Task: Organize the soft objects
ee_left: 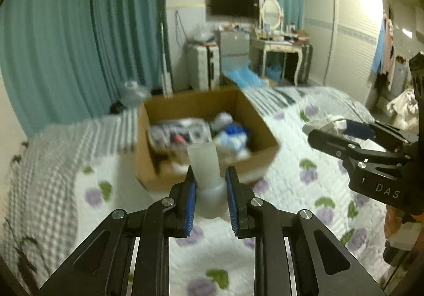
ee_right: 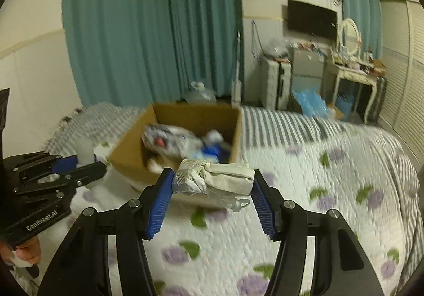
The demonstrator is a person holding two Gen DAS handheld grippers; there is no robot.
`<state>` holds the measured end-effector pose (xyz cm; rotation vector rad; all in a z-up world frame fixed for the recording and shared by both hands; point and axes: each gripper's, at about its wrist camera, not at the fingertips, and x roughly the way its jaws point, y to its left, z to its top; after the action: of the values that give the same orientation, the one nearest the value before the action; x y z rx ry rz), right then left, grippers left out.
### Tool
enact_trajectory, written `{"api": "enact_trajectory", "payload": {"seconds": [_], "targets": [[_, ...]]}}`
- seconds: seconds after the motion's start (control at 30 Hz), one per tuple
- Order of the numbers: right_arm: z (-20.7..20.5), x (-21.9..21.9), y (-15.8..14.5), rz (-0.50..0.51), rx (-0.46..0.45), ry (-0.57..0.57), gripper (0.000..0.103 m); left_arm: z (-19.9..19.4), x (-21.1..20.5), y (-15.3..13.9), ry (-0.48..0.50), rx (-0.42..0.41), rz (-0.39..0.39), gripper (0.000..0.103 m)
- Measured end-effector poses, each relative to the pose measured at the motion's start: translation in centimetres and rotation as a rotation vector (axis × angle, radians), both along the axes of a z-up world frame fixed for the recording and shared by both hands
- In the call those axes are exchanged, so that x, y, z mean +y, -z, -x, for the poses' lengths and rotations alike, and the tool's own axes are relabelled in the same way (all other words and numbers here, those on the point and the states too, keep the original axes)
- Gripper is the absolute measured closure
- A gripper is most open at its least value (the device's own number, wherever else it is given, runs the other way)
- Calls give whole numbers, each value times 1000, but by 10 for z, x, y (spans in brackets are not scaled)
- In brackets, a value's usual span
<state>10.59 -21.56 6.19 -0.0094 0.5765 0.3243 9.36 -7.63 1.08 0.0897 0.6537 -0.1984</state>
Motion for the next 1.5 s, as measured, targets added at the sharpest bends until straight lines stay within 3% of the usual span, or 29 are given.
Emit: {"api": "enact_trajectory", "payload": {"seconds": [0.1,0.23,0.47,0.53,0.6,0.67,0.77,1.0,1.17,1.23,1.27,1.3,1.5], "targets": [[-23,14,-17,-7,-33,-31,45,-15,2,-20,-7,-37,-27,81],[-63,31,-15,-5,-22,-75,45,-38,7,-26,-28,-37,-58,78],[-132,42,24,-61,51,-133,44,-104,14,5,-51,20,-58,78],[-142,44,35,-43,48,-118,34,-115,14,16,-51,26,-72,75],[-148,44,42,-30,44,-105,16,-130,13,32,-64,39,-126,60],[-150,43,44,-41,28,-83,12,-138,11,41,-66,61,-146,43],[-151,38,43,-62,24,-63,9,-140,17,46,-94,40,-136,38],[-129,33,3,-42,-29,-26,8,-119,39,16,-164,-76,-109,38],[-80,30,-61,-3,-119,-13,8,-80,47,-37,-177,-168,-78,38],[-57,29,-88,17,-155,-3,5,-60,47,-60,-180,-218,-72,32],[-46,28,-100,22,-169,-3,3,-45,48,-75,-177,-251,-61,22],[-28,27,-118,31,-193,-3,1,-29,49,-90,-170,-287,-48,18],[56,23,-169,35,-279,-27,0,66,66,-147,-201,-508,17,11]]}}
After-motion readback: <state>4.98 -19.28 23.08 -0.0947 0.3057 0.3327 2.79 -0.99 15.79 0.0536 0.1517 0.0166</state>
